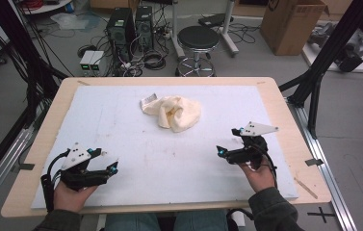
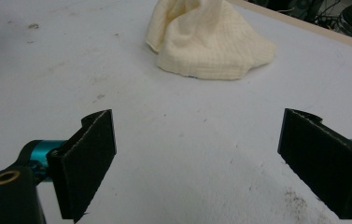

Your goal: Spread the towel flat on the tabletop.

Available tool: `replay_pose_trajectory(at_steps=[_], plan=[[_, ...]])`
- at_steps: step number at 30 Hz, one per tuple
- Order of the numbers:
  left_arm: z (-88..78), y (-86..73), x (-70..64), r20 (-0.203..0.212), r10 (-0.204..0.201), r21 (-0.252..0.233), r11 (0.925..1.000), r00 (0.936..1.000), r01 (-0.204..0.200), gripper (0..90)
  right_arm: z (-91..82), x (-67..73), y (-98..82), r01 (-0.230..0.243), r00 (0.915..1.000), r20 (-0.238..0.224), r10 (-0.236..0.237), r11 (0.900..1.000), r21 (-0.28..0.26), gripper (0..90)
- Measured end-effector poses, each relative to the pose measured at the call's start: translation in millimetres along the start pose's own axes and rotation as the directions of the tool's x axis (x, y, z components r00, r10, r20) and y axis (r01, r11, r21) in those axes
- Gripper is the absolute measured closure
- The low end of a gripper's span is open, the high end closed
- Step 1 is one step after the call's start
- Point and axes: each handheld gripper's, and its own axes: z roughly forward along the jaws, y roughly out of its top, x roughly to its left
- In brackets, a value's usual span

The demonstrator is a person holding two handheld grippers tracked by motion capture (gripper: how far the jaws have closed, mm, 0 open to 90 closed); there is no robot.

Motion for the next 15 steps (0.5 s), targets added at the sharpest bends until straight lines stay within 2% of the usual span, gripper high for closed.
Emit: replay_pose_trajectory(at_steps=[11, 15], plan=[[-1.8, 0.1, -0.5, -0.005, 0.001, -0.004, 1.0, 1.0, -0.001, 23.7, 16.3, -4.5, 21.6, 0.004, 0.9997, -0.026, -0.003, 1.0, 0.018, 10.6], [-0.3, 0.9, -1.1, -0.008, 0.008, -0.001, 1.0, 0.9999, -0.008, 23.7, 23.0, -6.0, 30.6, 0.013, 0.9987, -0.05, -0.012, 0.999, 0.03, 10.6]])
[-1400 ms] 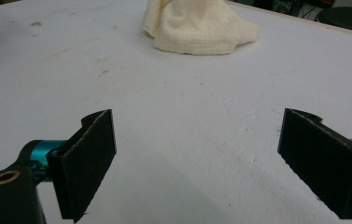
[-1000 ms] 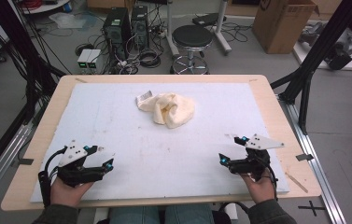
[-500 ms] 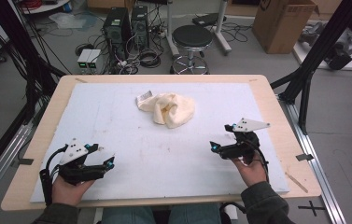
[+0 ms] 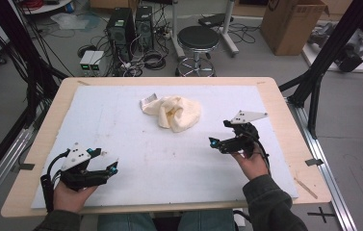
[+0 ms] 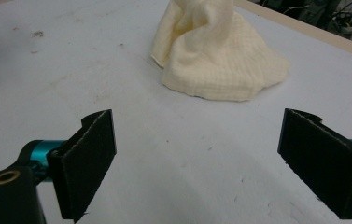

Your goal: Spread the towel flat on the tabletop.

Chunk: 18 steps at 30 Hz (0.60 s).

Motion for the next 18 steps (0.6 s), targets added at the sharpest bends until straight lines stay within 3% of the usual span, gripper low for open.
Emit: replay_pose_trajectory(at_steps=[10, 16, 18], plan=[[1.9, 0.1, 1.3, 0.008, -0.002, 0.0, 1.0, 1.0, 0.002, 23.7, 20.9, -10.0, 20.5, -0.007, 0.9999, -0.015, 0.007, 1.0, 0.012, 10.6], [1.8, -0.2, 1.8, 0.006, -0.001, 0.001, 1.0, 1.0, 0.001, 23.7, 40.4, -13.5, 35.6, -0.009, 0.9993, -0.036, 0.011, 0.998, 0.055, 10.7], [1.7, -0.2, 1.8, 0.002, -0.001, -0.001, 1.0, 1.0, 0.001, 23.7, 45.2, -13.8, 38.5, -0.01, 0.9997, -0.02, 0.011, 0.999, 0.054, 10.7]])
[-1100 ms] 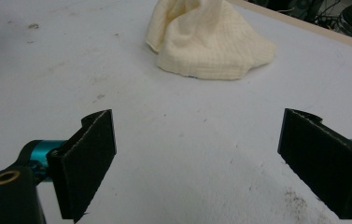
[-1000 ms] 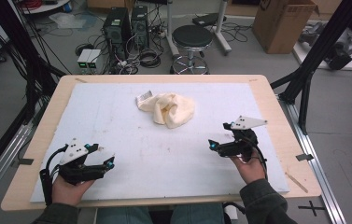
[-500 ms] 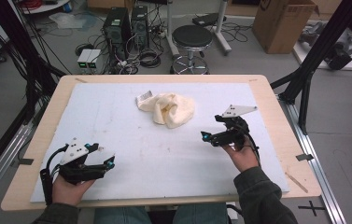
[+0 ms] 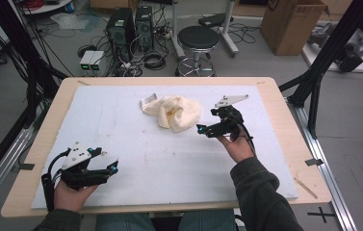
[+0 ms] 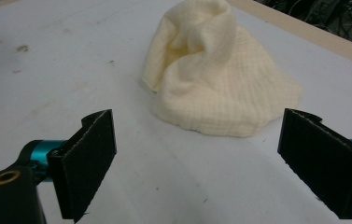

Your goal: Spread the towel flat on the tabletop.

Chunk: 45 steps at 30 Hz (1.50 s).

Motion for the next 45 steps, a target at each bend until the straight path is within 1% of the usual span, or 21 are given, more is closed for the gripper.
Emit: replay_pose_trajectory(at_steps=[1, 4, 7, 10, 11, 15, 17, 19, 20, 22, 23, 24, 28, 29, 31, 34, 37, 40, 41, 42, 45], plan=[[-0.2, 0.0, 0.3, -0.002, 0.003, 0.001, 1.0, 1.0, -0.003, 23.7, 2.8, -0.9, 1.0, -0.001, 1.0, 0.005, 0.001, 1.0, 0.001, 10.7], [-0.7, -0.2, 0.4, -0.004, -0.005, -0.003, 1.0, 1.0, 0.005, 23.6, 10.4, -4.6, 3.0, -0.028, 0.9996, -0.007, 0.028, 1.0, 0.001, 10.7], [-0.9, -0.3, 0.9, -0.006, -0.004, -0.003, 1.0, 1.0, 0.004, 23.6, 15.2, -7.1, 8.5, -0.043, 0.999, -0.011, 0.043, 0.999, 0.008, 10.7], [-0.7, 0.0, 1.1, -0.002, -0.001, 0.001, 1.0, 1.0, 0.001, 23.6, 19.1, -8.6, 16.6, -0.036, 0.9993, -0.011, 0.037, 0.999, 0.006, 10.7], [-0.7, 0.0, 1.1, -0.002, -0.001, 0.001, 1.0, 1.0, 0.001, 23.6, 20.2, -8.7, 19.4, -0.043, 0.9989, -0.017, 0.043, 0.999, 0.01, 10.7], [-0.9, -0.3, 1.3, -0.006, -0.005, -0.002, 1.0, 1.0, 0.005, 23.6, 26.6, -11.1, 29.1, -0.032, 0.9994, -0.01, 0.033, 0.999, 0.02, 10.9], [-1.0, -0.4, 1.6, -0.007, -0.007, -0.003, 1.0, 0.9999, 0.007, 23.6, 29.6, -12.4, 33.9, -0.037, 0.9993, -0.006, 0.037, 0.999, 0.022, 10.9], [-1.1, -0.3, 2.3, -0.006, -0.002, 0.0, 1.0, 1.0, 0.002, 23.5, 32.7, -13.1, 39.0, -0.033, 0.9994, -0.009, 0.033, 0.999, 0.026, 10.9], [-0.9, -0.3, 2.3, -0.007, -0.004, -0.002, 1.0, 1.0, 0.004, 23.5, 34.3, -13.1, 41.8, -0.032, 0.9995, -0.008, 0.032, 0.999, 0.033, 10.9], [-1.0, -0.2, 2.8, -0.008, -0.004, -0.002, 1.0, 1.0, 0.004, 23.5, 37.4, -12.5, 46.7, -0.03, 0.9995, 0.0, 0.03, 0.999, 0.03, 11.2], [-0.9, -0.2, 3.1, -0.007, -0.006, -0.003, 1.0, 1.0, 0.006, 23.5, 38.8, -12.9, 48.5, -0.027, 0.9996, -0.006, 0.027, 0.999, 0.028, 11.2], [-0.8, -0.3, 3.3, -0.009, -0.007, -0.004, 1.0, 0.9999, 0.007, 23.5, 40.9, -12.3, 51.2, -0.032, 0.9995, -0.004, 0.033, 0.999, 0.029, 11.2], [-0.9, -0.9, 4.1, -0.006, -0.01, -0.003, 0.9999, 0.9999, 0.01, 23.4, 49.5, -10.7, 59.0, -0.027, 0.9996, -0.005, 0.027, 0.999, 0.034, 11.2], [-0.9, -0.9, 4.0, -0.007, -0.011, -0.004, 0.9999, 0.9999, 0.011, 23.4, 51.6, -10.0, 60.1, -0.031, 0.9995, -0.008, 0.031, 0.999, 0.032, 11.3], [-1.1, -0.7, 4.0, -0.007, -0.01, -0.005, 0.9999, 0.9999, 0.01, 23.4, 56.3, -10.2, 60.4, -0.03, 0.9995, -0.013, 0.031, 0.999, 0.026, 15.5], [-0.9, -0.7, 4.1, -0.005, -0.006, -0.005, 1.0, 1.0, 0.006, 23.4, 64.5, -10.1, 59.1, -0.036, 0.9992, -0.014, 0.037, 0.999, 0.039, 15.5], [-0.5, -0.9, 4.0, -0.009, -0.01, -0.004, 0.9999, 0.9999, 0.01, 23.4, 71.9, -10.0, 57.7, -0.054, 0.9981, -0.026, 0.056, 0.997, 0.05, 15.5], [-0.8, -1.2, 5.1, -0.01, -0.011, -0.003, 0.9999, 0.9999, 0.011, 23.4, 79.4, -9.9, 56.1, -0.05, 0.9984, -0.024, 0.051, 0.997, 0.053, 15.6], [-0.8, -1.3, 5.2, -0.01, -0.014, -0.004, 0.9999, 0.9998, 0.014, 23.4, 81.6, -9.6, 55.6, -0.058, 0.998, -0.023, 0.059, 0.996, 0.063, 15.8], [-1.0, -1.3, 5.6, -0.011, -0.013, -0.002, 0.9999, 0.9999, 0.013, 23.4, 83.7, -10.1, 54.9, -0.055, 0.9982, -0.021, 0.057, 0.996, 0.069, 15.9], [-0.9, -1.4, 5.7, -0.012, -0.012, -0.002, 0.9999, 0.9999, 0.012, 23.4, 89.5, -11.1, 53.1, -0.06, 0.9978, -0.024, 0.062, 0.996, 0.073, 19.2]])
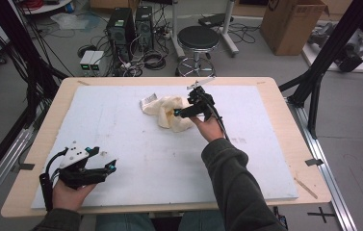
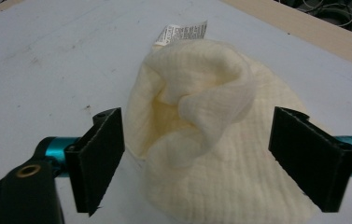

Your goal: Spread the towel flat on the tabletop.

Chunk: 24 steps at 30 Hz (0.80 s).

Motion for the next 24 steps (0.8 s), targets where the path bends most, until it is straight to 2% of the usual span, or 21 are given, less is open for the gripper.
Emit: replay_pose_trajectory(at_steps=[6, 13, 17, 19, 24], plan=[[0.7, -0.1, -0.7, 0.001, -0.001, 0.002, 1.0, 1.0, 0.001, 23.4, 7.7, -1.2, -1.7, 0.013, 0.9998, 0.016, -0.013, 1.0, 0.023, 25.7], [0.8, 0.0, -0.9, 0.001, 0.005, 0.002, 1.0, 1.0, -0.005, 23.5, 21.1, -6.3, -6.7, -0.044, 0.9989, 0.016, 0.044, 0.998, 0.033, 30.8], [0.8, -0.3, -0.2, -0.002, 0.006, 0.005, 1.0, 1.0, -0.006, 23.4, 27.4, -5.7, -8.5, -0.046, 0.9986, 0.029, 0.044, 0.998, 0.051, 35.3], [1.0, -0.4, 0.2, -0.002, 0.005, 0.005, 1.0, 1.0, -0.005, 23.4, 29.2, -4.5, -8.5, -0.054, 0.9982, 0.029, 0.053, 0.997, 0.058, 44.3], [0.4, -0.4, 0.1, -0.002, 0.007, 0.004, 1.0, 1.0, -0.007, 23.4, 31.0, -0.7, -7.3, -0.022, 0.9989, 0.043, 0.019, 0.997, 0.073, 62.7]])
